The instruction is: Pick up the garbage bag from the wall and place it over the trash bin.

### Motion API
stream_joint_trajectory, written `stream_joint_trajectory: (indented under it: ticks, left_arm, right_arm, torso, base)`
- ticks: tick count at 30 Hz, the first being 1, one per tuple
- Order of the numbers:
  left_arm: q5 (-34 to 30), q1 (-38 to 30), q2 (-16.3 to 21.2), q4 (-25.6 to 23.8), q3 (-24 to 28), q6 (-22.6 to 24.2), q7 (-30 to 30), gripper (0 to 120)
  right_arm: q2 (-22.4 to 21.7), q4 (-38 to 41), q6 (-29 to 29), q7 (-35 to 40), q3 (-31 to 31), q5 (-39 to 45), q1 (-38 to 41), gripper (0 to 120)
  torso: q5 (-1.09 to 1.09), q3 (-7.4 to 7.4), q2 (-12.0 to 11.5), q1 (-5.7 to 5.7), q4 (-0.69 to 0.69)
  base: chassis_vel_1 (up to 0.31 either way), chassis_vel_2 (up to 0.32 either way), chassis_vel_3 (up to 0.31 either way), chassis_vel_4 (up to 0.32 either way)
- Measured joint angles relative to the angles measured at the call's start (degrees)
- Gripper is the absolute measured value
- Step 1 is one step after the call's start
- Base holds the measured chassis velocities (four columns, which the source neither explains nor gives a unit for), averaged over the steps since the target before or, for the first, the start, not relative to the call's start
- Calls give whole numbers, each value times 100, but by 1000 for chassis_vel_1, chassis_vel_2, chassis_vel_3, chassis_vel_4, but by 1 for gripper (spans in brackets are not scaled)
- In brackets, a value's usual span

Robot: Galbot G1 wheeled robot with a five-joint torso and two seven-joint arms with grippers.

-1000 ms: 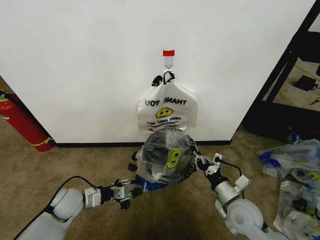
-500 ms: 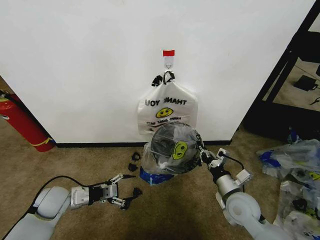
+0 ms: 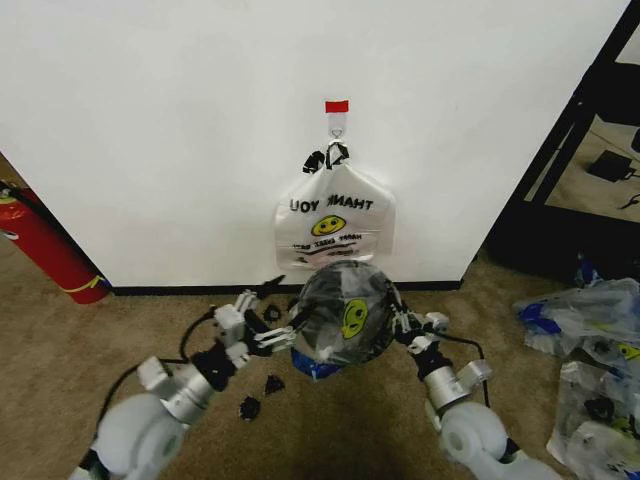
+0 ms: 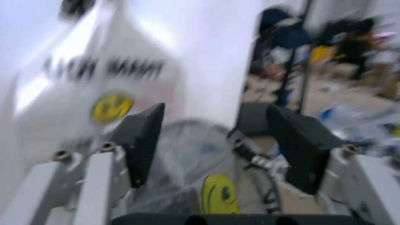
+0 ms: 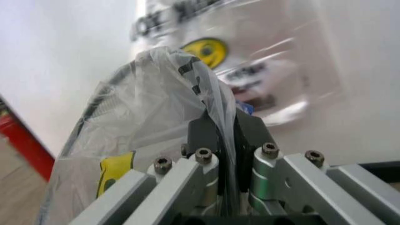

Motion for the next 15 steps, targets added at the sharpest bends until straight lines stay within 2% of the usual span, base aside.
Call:
stream_joint_trajectory:
  ticks: [1, 2, 3, 4, 6, 10, 12, 15]
  left_arm:
    - [30, -79, 39, -1, 262, 242, -513, 57]
    - [40, -105, 55, 0, 354, 310, -707, 56]
    - [141, -219, 128, 37, 743, 556, -1537, 49]
    - [201, -285, 163, 84, 1035, 673, -2049, 44]
    - [249, -371, 197, 191, 1452, 782, -2678, 38]
    - [265, -415, 212, 246, 1627, 819, -2902, 28]
    - [260, -430, 213, 184, 1690, 990, -2996, 16]
    - [259, -460, 207, 158, 1696, 1102, -3087, 11]
  right_arm:
    - [24, -34, 49, -49, -112, -36, 55, 1]
    - [32, -46, 71, -66, -148, -45, 73, 1]
    - [76, -110, 187, -108, -285, -99, 167, 1]
    - [109, -146, 259, -140, -351, -139, 228, 1]
    - [157, -178, 338, -184, -448, -197, 328, 1]
    - [191, -186, 375, -200, -539, -285, 404, 1]
    - [201, -190, 404, -200, -607, -395, 450, 1]
    - [200, -190, 415, -215, -626, -433, 453, 1]
  torso:
    - [0, 0, 0, 0, 0]
    - [0, 0, 0, 0, 0]
    - [0, 0, 0, 0, -1]
    - [1, 1, 0, 0, -1]
    - [-1, 1, 0, 0, 0]
    - [0, 1, 0, 0, -1]
    - [-1, 1, 0, 0, 1]
    - [0, 1, 0, 0, 0]
  base:
    - [0, 0, 0, 0]
    - [0, 0, 0, 0]
    - [0, 0, 0, 0]
    - [0, 0, 0, 0]
    - [0, 0, 0, 0]
    - [0, 0, 0, 0]
    - [0, 0, 0, 0]
    - [0, 0, 0, 0]
